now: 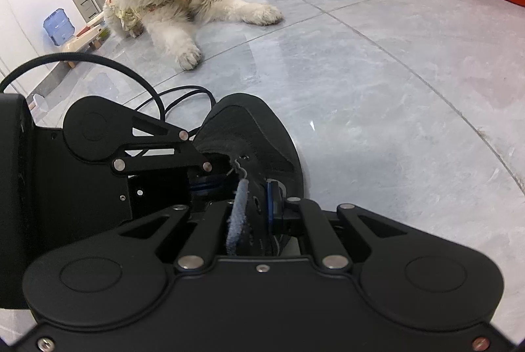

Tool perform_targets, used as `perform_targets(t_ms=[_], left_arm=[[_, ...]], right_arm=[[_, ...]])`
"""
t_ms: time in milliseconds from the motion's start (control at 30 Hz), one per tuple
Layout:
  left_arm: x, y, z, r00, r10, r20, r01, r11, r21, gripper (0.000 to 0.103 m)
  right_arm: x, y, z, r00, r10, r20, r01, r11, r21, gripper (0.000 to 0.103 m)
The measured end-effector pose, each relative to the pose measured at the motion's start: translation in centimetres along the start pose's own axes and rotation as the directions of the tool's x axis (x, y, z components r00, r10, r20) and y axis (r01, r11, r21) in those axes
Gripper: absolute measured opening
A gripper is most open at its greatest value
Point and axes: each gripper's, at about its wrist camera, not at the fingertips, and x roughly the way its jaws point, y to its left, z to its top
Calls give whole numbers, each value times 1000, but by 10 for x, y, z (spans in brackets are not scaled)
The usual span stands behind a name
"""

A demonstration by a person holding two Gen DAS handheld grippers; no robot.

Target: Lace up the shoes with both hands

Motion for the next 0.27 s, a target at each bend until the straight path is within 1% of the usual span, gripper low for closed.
perform_targets(t_ms=[100,267], left_arm=[[3,-3,0,1000,10,-4,-10,1000,21,3],[5,-3,3,1000,21,-14,-21,1000,3,3]], right_arm=[[1,-1,1,1000,6,-4,-6,1000,6,6],[2,0,3,1000,13,-17,-13,1000,-10,6]])
